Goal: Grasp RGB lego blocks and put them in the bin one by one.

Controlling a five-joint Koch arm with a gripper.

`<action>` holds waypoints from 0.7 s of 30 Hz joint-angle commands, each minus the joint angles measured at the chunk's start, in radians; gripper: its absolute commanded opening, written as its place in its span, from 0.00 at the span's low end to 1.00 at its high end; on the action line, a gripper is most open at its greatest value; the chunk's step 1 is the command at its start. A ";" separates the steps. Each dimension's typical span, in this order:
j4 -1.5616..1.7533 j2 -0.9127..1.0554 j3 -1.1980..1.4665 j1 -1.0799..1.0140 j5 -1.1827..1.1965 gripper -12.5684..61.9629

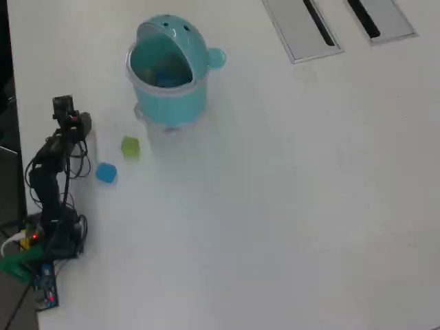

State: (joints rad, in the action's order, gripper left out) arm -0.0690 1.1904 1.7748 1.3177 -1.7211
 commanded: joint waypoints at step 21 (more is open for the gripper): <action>0.147 -0.006 0.049 0.002 -0.021 0.41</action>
State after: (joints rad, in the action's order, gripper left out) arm 0.0276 1.1597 1.8500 1.3146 -1.7349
